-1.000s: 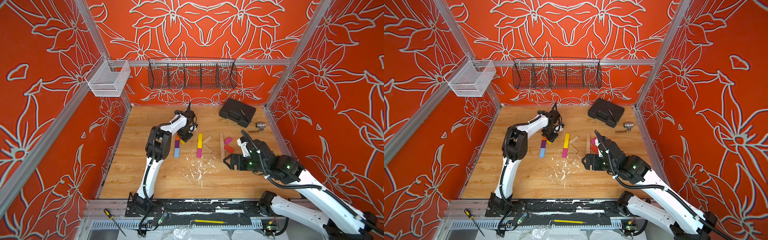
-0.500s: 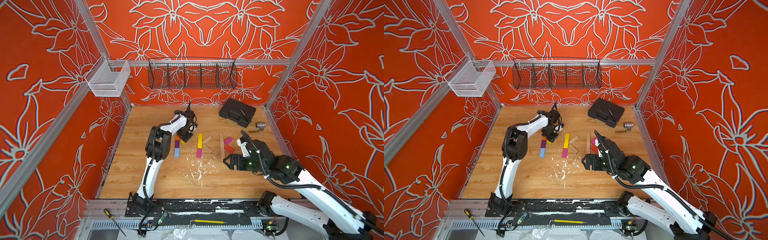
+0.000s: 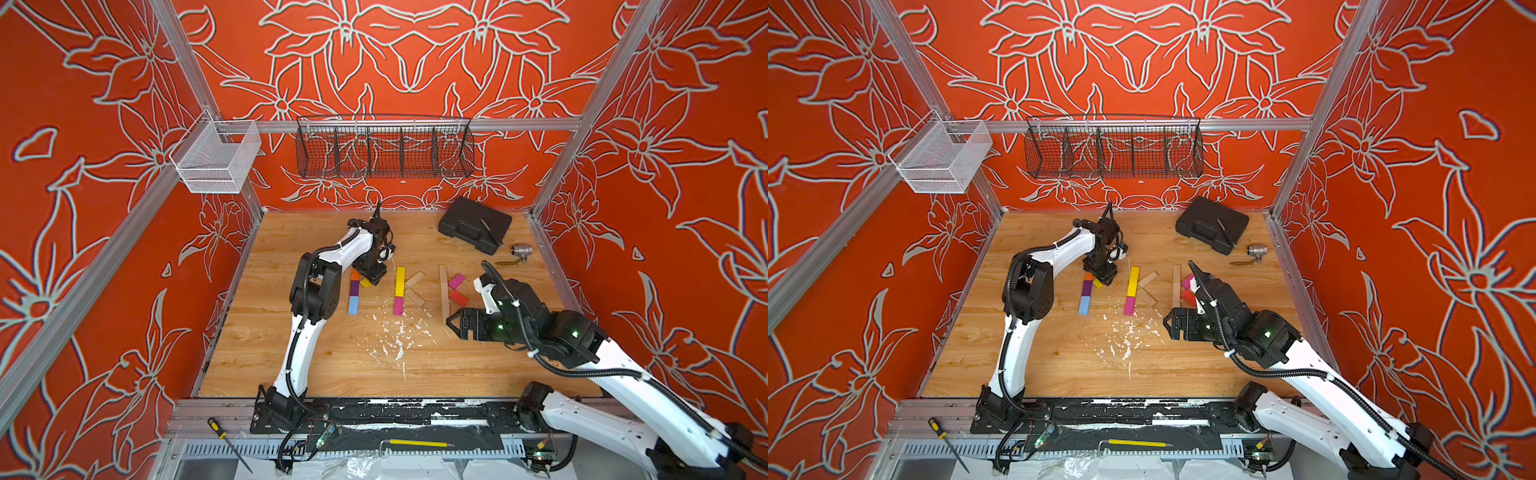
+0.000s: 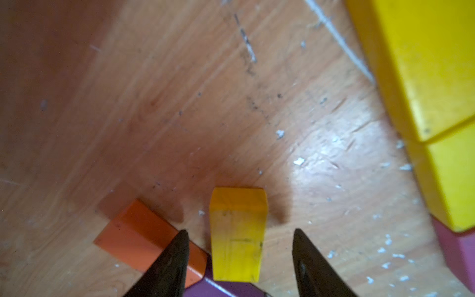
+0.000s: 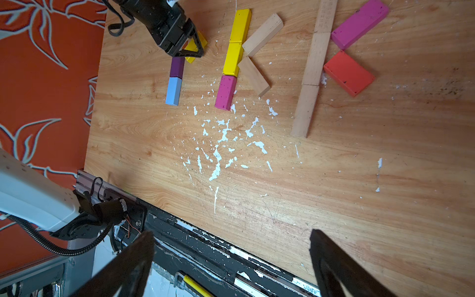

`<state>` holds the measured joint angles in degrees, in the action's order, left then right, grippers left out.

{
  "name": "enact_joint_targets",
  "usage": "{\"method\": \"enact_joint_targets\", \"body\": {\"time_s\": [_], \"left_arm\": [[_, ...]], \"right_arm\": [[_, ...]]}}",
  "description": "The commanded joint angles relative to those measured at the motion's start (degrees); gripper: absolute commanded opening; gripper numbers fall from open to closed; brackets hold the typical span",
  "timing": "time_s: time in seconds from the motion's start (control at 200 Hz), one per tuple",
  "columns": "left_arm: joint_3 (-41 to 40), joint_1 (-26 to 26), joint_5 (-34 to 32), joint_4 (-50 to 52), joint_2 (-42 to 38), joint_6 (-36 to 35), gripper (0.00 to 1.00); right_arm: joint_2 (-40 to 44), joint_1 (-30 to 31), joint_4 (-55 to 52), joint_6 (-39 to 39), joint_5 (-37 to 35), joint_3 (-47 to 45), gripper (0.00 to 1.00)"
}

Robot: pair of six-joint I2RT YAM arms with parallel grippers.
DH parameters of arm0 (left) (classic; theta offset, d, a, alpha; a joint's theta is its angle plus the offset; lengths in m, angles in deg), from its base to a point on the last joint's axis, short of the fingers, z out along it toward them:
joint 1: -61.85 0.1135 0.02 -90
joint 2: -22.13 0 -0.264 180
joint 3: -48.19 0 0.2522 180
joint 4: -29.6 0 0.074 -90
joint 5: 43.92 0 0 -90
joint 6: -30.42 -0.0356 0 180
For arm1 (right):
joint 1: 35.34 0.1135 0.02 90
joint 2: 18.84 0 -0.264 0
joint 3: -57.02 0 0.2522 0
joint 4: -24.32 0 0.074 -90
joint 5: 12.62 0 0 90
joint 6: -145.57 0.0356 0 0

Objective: Assemble the letter k with building blocks
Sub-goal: Assemble the building block at the center of the board, then move the building block to the center of the board.

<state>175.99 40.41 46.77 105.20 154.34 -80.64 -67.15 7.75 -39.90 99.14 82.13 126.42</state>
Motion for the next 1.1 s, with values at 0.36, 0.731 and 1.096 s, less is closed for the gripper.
{"method": "enact_joint_targets", "body": {"time_s": [0.36, 0.731, 1.096], "left_arm": [[-11.05, -0.45, 23.53, -12.57, -31.09, 18.23, 0.63], [-37.15, -10.77, 35.78, -31.33, -55.68, 9.62, 0.78], [-43.97, -13.39, 43.25, -33.42, -55.87, 2.61, 0.98]], "right_arm": [[4.48, -15.17, -11.95, 8.70, -24.61, 0.38, 0.97], [-10.51, -48.86, -12.87, 7.71, -22.24, -3.20, 0.98], [-11.17, -72.91, -1.12, 1.95, -15.70, -18.37, 0.98]]}}
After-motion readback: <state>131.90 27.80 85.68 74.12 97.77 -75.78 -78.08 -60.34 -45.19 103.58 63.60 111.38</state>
